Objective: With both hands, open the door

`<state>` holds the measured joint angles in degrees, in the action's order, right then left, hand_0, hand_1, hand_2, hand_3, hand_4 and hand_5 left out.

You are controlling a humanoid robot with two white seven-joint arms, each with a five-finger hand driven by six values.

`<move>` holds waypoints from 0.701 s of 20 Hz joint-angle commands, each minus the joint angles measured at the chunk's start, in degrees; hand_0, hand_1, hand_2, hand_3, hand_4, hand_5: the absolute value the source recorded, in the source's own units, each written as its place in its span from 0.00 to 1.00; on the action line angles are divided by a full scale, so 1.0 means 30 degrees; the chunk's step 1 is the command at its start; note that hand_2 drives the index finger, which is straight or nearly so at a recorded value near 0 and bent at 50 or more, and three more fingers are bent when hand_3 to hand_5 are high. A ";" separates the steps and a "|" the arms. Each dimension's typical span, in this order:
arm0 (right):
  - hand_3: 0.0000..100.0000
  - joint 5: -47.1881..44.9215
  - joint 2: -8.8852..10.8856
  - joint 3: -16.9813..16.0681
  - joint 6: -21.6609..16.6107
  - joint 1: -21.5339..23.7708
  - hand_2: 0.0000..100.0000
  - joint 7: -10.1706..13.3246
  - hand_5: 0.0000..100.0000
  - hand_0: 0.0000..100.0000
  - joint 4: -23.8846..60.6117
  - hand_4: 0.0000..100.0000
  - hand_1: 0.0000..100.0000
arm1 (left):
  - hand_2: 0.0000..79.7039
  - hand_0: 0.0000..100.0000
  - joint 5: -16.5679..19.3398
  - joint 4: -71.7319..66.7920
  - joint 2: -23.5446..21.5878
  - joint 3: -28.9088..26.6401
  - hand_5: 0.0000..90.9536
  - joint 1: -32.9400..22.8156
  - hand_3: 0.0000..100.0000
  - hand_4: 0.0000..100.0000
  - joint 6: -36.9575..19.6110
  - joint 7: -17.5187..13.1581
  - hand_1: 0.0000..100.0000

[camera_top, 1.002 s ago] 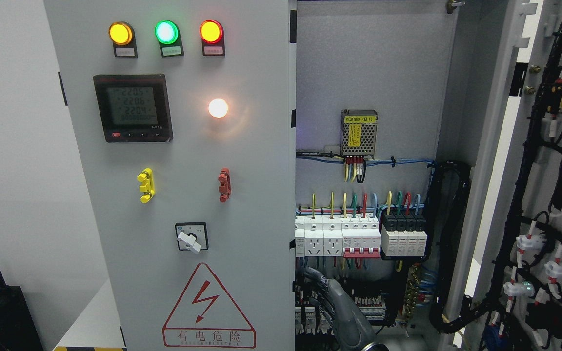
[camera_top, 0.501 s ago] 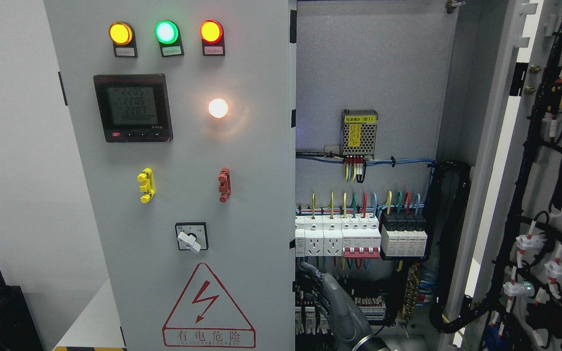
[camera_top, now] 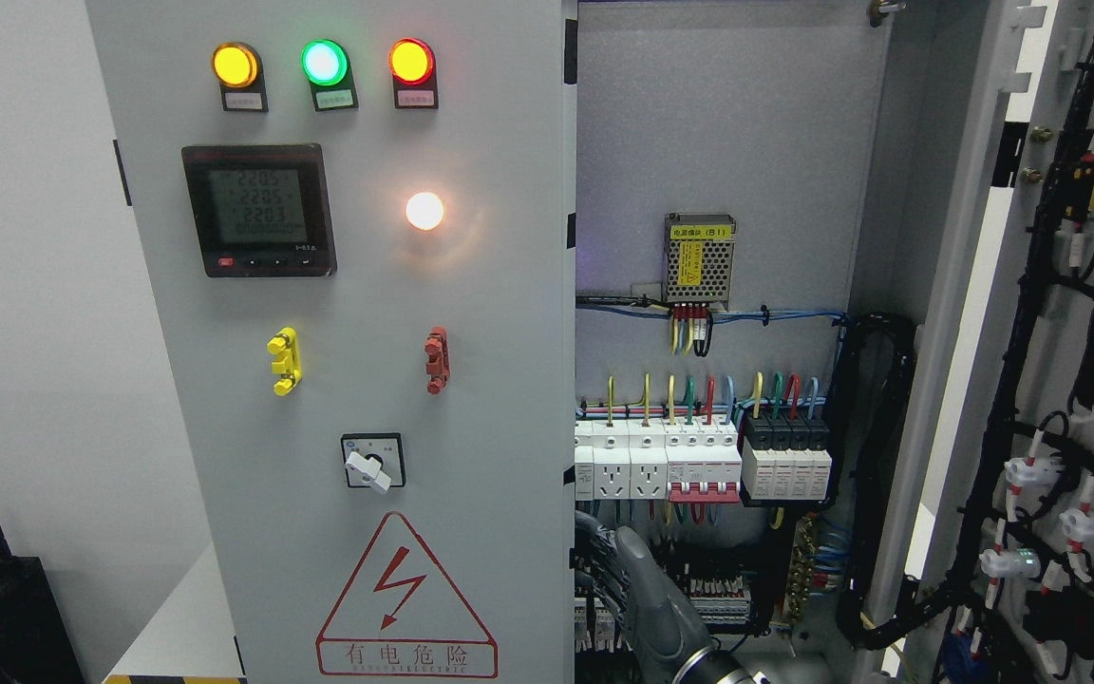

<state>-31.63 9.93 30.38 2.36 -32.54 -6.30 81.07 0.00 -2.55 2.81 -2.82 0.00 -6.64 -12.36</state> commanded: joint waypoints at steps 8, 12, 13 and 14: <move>0.00 -0.0763 0.0469 0.0128 0.0003 -0.0577 0.00 -0.0945 0.00 0.00 -0.1181 0.00 0.00 | 0.00 0.00 0.0585 0.0001 0.0000 0.0001 0.00 -0.0058 0.00 0.03 -0.0013 -0.0009 0.00; 0.00 -0.1352 0.0528 0.0157 0.0003 -0.0930 0.00 -0.0975 0.00 0.00 -0.1680 0.00 0.00 | 0.00 0.00 0.0585 0.0001 0.0000 0.0001 0.00 -0.0058 0.00 0.03 0.0016 -0.0009 0.00; 0.00 -0.1381 0.0557 0.0157 0.0003 -0.0988 0.00 -0.0975 0.00 0.00 -0.1680 0.00 0.00 | 0.00 0.00 0.0585 -0.0028 0.0000 0.0001 0.00 -0.0058 0.00 0.03 -0.0013 -0.0009 0.00; 0.00 -0.1411 0.0558 0.0157 0.0003 -0.1017 0.00 -0.0975 0.00 0.00 -0.1709 0.00 0.00 | 0.00 0.00 0.0585 0.0001 0.0000 0.0001 0.00 -0.0058 0.00 0.03 -0.0013 -0.0009 0.00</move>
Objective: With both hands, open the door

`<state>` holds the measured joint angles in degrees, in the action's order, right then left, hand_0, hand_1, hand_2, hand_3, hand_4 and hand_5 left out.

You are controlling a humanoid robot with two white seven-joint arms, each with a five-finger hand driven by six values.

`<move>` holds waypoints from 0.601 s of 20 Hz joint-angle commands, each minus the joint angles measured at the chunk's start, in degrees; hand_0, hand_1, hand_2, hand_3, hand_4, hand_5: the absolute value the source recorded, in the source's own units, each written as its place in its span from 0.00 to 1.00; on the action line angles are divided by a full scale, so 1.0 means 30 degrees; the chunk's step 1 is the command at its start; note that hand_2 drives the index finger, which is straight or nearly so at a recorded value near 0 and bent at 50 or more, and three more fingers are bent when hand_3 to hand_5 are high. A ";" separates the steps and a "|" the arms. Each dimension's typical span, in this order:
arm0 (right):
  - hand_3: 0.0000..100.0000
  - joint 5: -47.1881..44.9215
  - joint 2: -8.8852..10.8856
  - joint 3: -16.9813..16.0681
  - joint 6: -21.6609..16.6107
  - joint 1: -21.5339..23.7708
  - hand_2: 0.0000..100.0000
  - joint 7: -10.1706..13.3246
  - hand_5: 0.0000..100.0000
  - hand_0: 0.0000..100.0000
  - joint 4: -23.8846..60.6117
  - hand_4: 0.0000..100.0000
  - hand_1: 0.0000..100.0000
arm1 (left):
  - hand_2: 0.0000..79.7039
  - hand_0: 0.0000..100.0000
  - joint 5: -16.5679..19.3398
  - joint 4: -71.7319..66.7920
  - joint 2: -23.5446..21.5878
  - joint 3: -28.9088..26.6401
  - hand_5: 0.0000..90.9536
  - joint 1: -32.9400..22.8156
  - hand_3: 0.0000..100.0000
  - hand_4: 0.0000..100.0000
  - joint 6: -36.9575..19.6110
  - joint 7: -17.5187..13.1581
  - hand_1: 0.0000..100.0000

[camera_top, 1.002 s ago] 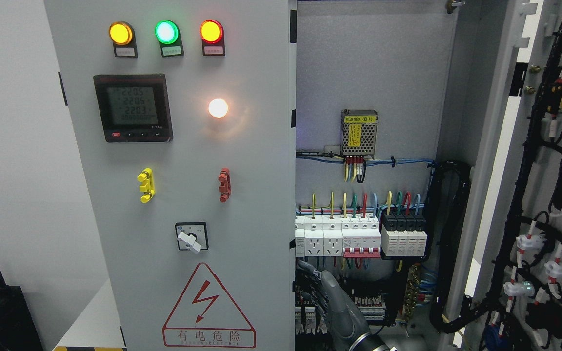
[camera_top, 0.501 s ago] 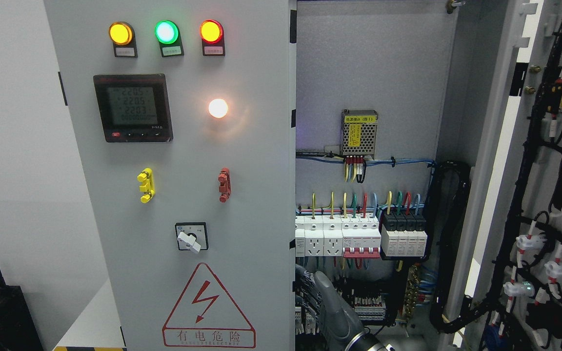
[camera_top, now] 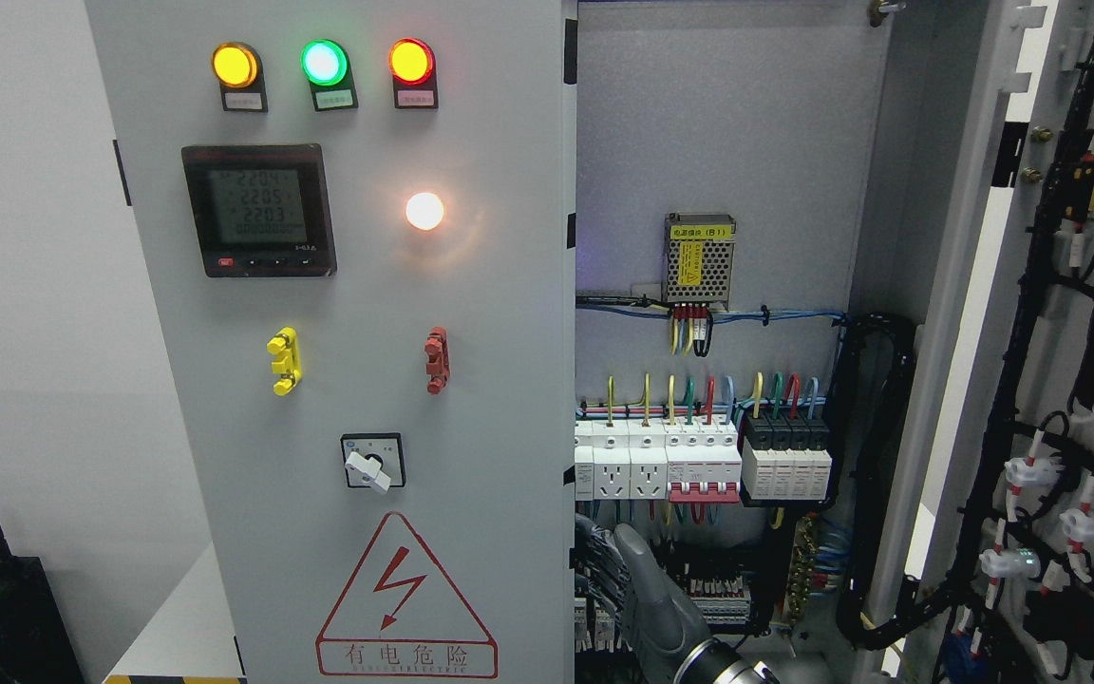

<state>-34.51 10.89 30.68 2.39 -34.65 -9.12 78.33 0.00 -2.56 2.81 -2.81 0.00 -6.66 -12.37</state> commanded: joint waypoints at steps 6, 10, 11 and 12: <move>0.00 -0.0422 0.0265 0.0056 -0.0004 -0.0316 0.00 -0.1148 0.00 0.00 -0.0915 0.00 0.00 | 0.00 0.00 0.0585 0.0005 0.0000 0.0000 0.00 -0.0059 0.00 0.03 0.0022 -0.0008 0.00; 0.00 -0.0422 0.0265 0.0056 -0.0004 -0.0404 0.00 -0.1410 0.00 0.00 -0.0915 0.00 0.00 | 0.00 0.00 0.0585 0.0005 0.0000 0.0000 0.00 -0.0059 0.00 0.03 -0.0007 -0.0008 0.00; 0.00 -0.0451 0.0265 0.0027 -0.0004 -0.0433 0.00 -0.1528 0.00 0.00 -0.0915 0.00 0.00 | 0.00 0.00 0.0585 0.0005 0.0000 0.0000 0.00 -0.0059 0.00 0.03 0.0022 -0.0008 0.00; 0.00 -0.0422 0.0352 0.0027 -0.0004 -0.0433 0.00 -0.1529 0.00 0.00 -0.0915 0.00 0.00 | 0.00 0.00 0.0585 0.0005 0.0000 0.0000 0.00 -0.0059 0.00 0.03 -0.0006 -0.0008 0.00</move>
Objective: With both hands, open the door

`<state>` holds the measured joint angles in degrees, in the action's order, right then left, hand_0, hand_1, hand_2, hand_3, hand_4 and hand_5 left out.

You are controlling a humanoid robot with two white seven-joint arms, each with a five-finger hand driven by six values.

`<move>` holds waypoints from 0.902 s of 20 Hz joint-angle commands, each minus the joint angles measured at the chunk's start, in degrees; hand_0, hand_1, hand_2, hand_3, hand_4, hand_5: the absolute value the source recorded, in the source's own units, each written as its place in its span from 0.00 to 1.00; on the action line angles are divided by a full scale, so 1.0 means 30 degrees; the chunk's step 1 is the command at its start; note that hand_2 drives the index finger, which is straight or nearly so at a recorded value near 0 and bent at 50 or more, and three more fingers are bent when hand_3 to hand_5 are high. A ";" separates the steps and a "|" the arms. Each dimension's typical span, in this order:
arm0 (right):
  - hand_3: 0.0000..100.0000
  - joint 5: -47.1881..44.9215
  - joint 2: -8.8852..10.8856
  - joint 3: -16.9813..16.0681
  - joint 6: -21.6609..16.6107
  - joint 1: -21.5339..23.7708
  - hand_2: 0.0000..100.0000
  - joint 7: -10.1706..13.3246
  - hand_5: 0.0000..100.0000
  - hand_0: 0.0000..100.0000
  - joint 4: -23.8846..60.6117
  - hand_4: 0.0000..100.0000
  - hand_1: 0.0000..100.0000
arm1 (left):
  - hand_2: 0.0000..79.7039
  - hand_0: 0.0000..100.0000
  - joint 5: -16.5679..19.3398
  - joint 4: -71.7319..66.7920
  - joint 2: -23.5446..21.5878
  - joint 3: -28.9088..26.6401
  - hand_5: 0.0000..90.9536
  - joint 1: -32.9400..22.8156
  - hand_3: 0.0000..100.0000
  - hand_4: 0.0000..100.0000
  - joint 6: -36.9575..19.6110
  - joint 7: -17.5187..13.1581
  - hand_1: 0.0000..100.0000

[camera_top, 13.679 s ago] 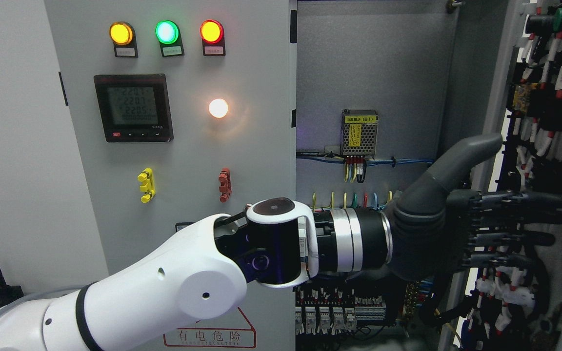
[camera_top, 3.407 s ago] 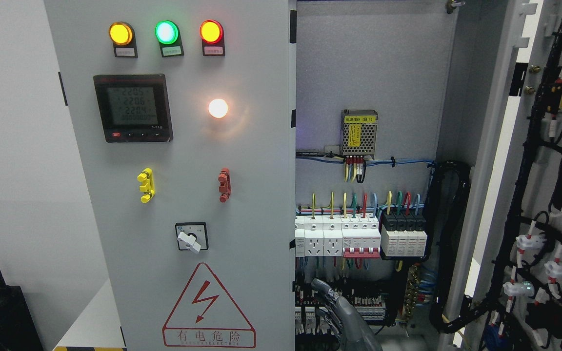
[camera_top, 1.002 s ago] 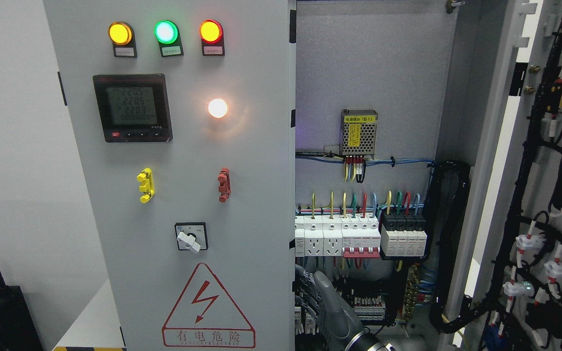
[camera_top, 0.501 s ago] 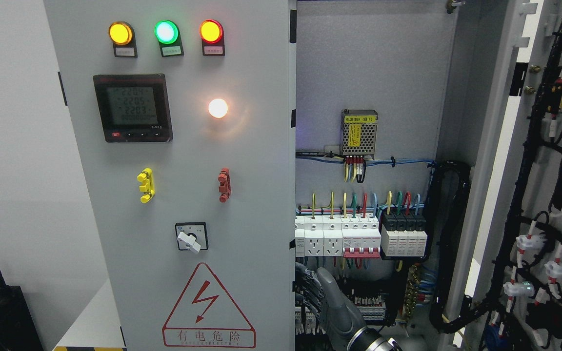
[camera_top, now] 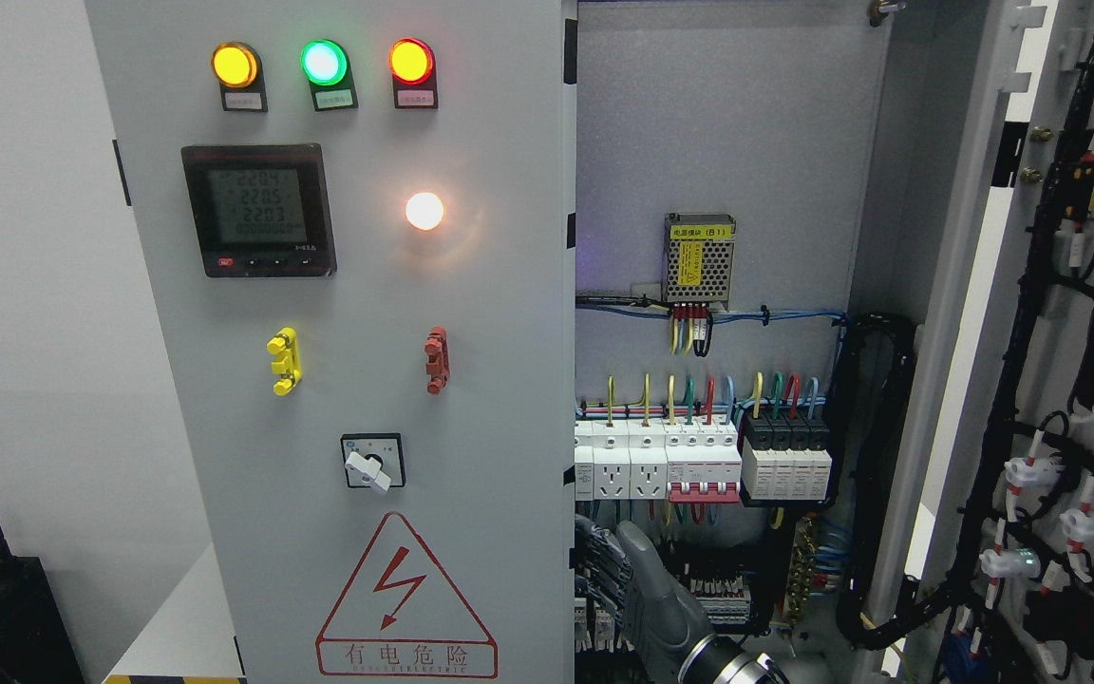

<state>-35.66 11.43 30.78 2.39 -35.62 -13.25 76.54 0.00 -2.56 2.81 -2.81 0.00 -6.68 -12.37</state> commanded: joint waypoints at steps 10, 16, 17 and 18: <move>0.00 -0.0067 0.0292 0.0023 -0.0035 -0.0138 0.00 -0.1296 0.00 0.00 -0.0200 0.00 0.00 | 0.00 0.00 0.0585 0.0003 0.0000 0.0000 0.00 -0.0058 0.00 0.03 -0.0001 -0.0008 0.00; 0.00 -0.0067 0.0292 -0.0006 -0.0064 -0.0225 0.00 -0.1735 0.00 0.00 -0.0141 0.00 0.00 | 0.00 0.00 0.0585 -0.0026 0.0000 0.0000 0.00 -0.0058 0.00 0.03 -0.0001 -0.0008 0.00; 0.00 -0.0067 0.0292 -0.0035 -0.0064 -0.0226 0.00 -0.1735 0.00 0.00 -0.0141 0.00 0.00 | 0.00 0.00 0.0585 0.0003 0.0000 0.0000 0.00 -0.0058 0.00 0.03 -0.0001 -0.0008 0.00; 0.00 -0.0067 0.0292 -0.0036 -0.0064 -0.0226 0.00 -0.1735 0.00 0.00 -0.0141 0.00 0.00 | 0.00 0.00 0.0585 0.0003 0.0000 0.0000 0.00 -0.0058 0.00 0.03 -0.0001 -0.0008 0.00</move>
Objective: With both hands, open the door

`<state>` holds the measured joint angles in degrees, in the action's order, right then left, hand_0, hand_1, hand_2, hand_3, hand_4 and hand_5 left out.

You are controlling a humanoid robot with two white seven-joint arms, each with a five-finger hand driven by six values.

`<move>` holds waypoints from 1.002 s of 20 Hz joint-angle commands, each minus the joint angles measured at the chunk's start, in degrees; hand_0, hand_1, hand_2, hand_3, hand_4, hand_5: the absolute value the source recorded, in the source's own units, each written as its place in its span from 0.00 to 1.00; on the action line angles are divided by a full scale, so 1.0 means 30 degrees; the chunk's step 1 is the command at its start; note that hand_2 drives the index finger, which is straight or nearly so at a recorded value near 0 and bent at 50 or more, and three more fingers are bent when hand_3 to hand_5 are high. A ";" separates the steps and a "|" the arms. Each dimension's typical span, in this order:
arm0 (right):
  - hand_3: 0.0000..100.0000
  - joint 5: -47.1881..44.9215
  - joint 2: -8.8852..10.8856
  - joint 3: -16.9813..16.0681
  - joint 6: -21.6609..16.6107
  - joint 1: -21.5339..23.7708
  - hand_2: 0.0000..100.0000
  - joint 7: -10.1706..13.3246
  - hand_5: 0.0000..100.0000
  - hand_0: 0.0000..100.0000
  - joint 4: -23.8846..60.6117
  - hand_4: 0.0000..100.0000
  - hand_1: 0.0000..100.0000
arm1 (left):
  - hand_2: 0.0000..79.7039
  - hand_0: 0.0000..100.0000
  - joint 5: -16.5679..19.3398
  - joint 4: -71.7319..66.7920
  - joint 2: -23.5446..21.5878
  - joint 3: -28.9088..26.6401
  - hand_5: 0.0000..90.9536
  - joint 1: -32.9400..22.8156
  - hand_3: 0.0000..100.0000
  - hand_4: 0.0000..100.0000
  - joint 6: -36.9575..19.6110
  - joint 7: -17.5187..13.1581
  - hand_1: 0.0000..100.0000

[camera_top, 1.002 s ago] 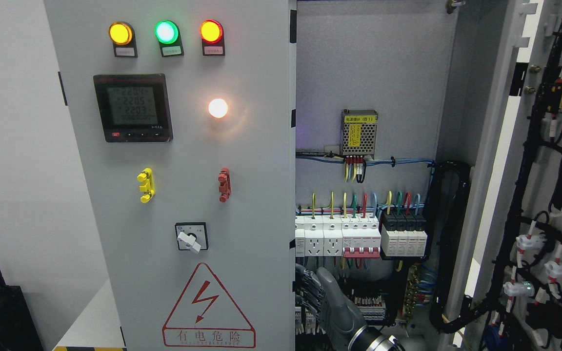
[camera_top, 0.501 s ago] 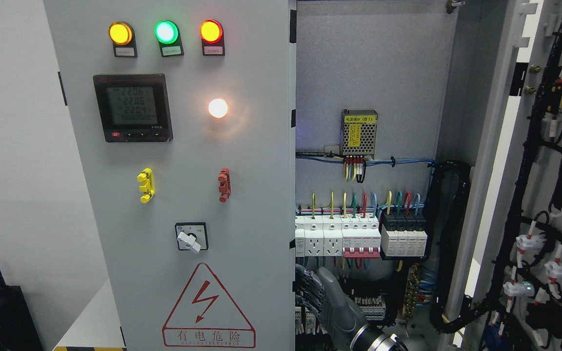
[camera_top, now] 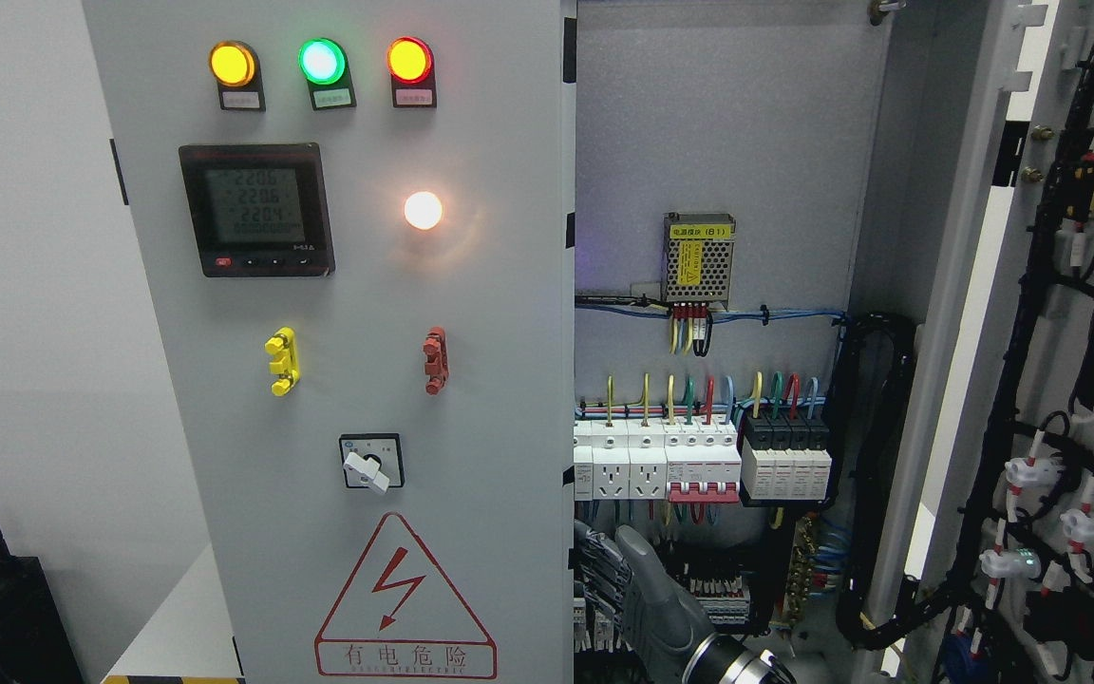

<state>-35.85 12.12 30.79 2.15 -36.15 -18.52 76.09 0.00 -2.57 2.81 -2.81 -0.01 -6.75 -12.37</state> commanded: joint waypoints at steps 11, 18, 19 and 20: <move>0.00 -0.0322 0.0001 0.0048 -0.0042 0.0536 0.00 -0.1064 0.00 0.00 0.1178 0.00 0.00 | 0.00 0.00 0.0585 0.0005 0.0000 0.0000 0.00 -0.0057 0.00 0.03 0.0022 -0.0007 0.00; 0.00 -0.1115 0.0001 0.0341 -0.0101 0.0595 0.00 -0.1913 0.00 0.00 0.1502 0.00 0.00 | 0.00 0.00 0.0585 0.0005 0.0000 0.0000 0.00 -0.0057 0.00 0.03 0.0022 -0.0007 0.00; 0.00 -0.1115 0.0001 0.0428 -0.0101 0.0595 0.00 -0.2058 0.00 0.00 0.1589 0.00 0.00 | 0.00 0.00 0.0585 0.0005 0.0000 0.0000 0.00 -0.0057 0.00 0.03 0.0022 -0.0007 0.00; 0.00 -0.1115 0.0001 0.0574 -0.0101 0.0624 0.00 -0.2263 0.00 0.00 0.1706 0.00 0.00 | 0.00 0.00 0.0585 0.0005 0.0000 0.0000 0.00 -0.0057 0.00 0.03 0.0022 -0.0007 0.00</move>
<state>-38.45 12.16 31.29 1.89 -34.60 -24.32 78.96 0.00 -2.55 2.81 -2.81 0.00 -6.61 -12.37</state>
